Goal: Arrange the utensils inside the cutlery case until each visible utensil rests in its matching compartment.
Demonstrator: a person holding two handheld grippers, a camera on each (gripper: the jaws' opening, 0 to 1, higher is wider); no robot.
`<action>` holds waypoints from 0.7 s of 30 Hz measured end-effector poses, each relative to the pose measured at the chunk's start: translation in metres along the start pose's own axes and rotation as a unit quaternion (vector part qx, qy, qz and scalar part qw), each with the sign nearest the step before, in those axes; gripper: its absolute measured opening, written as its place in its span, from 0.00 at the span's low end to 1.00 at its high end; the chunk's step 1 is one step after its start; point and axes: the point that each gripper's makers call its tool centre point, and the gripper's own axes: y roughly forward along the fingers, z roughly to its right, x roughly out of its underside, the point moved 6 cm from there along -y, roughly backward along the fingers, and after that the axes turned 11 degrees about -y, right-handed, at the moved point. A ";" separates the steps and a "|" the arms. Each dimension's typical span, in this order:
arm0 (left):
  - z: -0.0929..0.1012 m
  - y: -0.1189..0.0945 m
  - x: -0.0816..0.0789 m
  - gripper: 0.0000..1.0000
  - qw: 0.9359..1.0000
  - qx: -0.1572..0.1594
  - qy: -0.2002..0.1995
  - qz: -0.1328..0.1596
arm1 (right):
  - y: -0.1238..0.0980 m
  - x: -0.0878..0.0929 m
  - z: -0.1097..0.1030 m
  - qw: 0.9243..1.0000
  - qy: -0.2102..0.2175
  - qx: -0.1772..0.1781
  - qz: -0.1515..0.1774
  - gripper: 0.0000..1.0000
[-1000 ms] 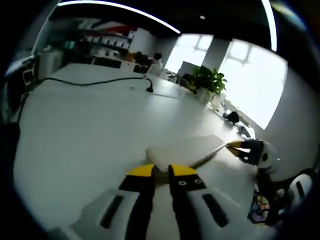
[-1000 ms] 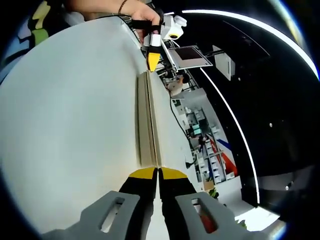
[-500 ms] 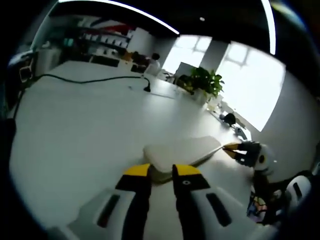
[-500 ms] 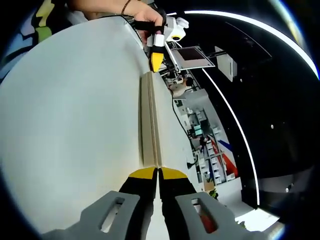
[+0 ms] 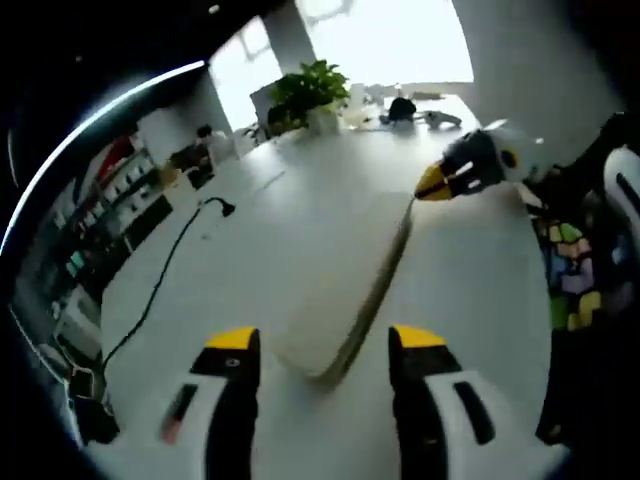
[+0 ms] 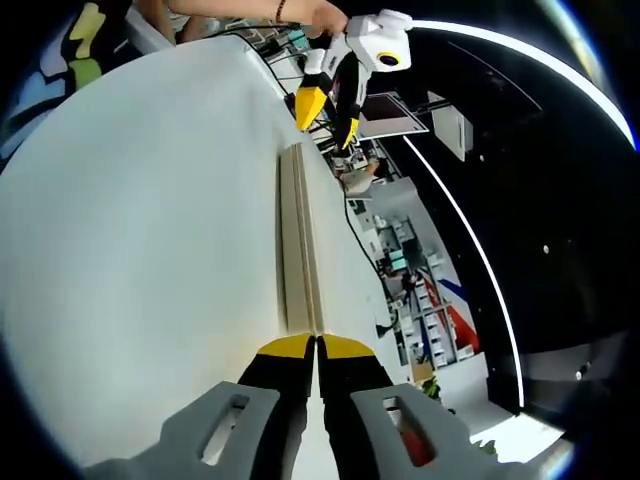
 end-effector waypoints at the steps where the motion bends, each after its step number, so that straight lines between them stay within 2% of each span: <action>1: 0.000 0.002 -0.002 0.54 1.000 0.017 -0.006 -0.011 | 0.000 0.000 0.000 1.000 0.001 -0.001 0.000 0.01; 2: -0.002 0.004 -0.003 0.55 0.999 0.032 -0.004 -0.022 | 0.000 0.000 0.000 1.000 0.002 -0.001 0.000 0.01; 4: -0.007 0.012 -0.001 0.61 0.996 0.052 0.036 -0.059 | 0.002 0.001 -0.002 1.000 0.003 -0.008 -0.001 0.01; 6: -0.013 0.017 0.005 0.64 0.992 0.053 0.057 -0.096 | 0.002 0.001 -0.002 1.000 0.002 -0.006 0.001 0.01; 8: -0.020 0.023 0.010 0.63 0.989 0.044 0.059 -0.128 | 0.002 0.002 -0.002 1.000 0.007 -0.005 0.003 0.01; 13: -0.028 0.034 0.013 0.52 0.988 0.051 0.039 -0.139 | 0.002 0.002 -0.002 1.000 0.008 -0.007 0.004 0.01; 17: -0.029 0.037 0.019 0.43 0.987 0.052 0.048 -0.142 | 0.002 0.003 -0.002 1.000 0.015 -0.006 0.005 0.01; 21: -0.031 0.040 0.024 0.43 0.985 0.049 0.060 -0.155 | 0.002 0.003 -0.002 1.000 0.021 -0.006 0.006 0.01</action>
